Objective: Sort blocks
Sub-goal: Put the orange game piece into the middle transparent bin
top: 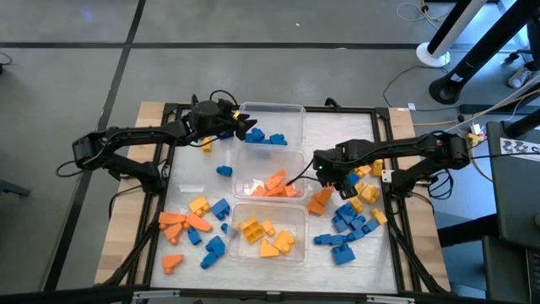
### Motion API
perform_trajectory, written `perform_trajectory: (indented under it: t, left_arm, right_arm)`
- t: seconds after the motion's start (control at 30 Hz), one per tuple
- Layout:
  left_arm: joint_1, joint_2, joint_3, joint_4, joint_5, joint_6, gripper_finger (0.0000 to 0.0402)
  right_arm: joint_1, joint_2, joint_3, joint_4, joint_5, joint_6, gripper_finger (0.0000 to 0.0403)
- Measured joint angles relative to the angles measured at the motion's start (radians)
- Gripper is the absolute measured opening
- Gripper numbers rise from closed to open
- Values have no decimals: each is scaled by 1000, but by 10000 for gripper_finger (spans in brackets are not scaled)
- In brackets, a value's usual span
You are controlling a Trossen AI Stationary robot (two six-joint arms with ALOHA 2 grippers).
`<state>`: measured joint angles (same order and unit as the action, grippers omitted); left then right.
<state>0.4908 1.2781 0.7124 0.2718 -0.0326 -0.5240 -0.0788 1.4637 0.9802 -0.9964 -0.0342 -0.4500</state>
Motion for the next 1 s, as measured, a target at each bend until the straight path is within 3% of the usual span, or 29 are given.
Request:
perform_trajectory:
  t: [0.13, 0.3, 0.83, 1.0]
  left_arm:
    - [0, 0, 0, 0, 0, 0, 246]
    - [0, 0, 0, 0, 0, 0, 246]
    - [0, 0, 0, 0, 0, 0, 246]
    - [0, 0, 0, 0, 0, 0, 246]
  right_arm:
    - [0, 14, 0, 12, 7, -21, 233]
    - [1, 49, 0, 1, -98, -129, 252]
    - [0, 212, 0, 48, -91, -187, 253]
    - [0, 221, 2, 55, -91, -187, 223]
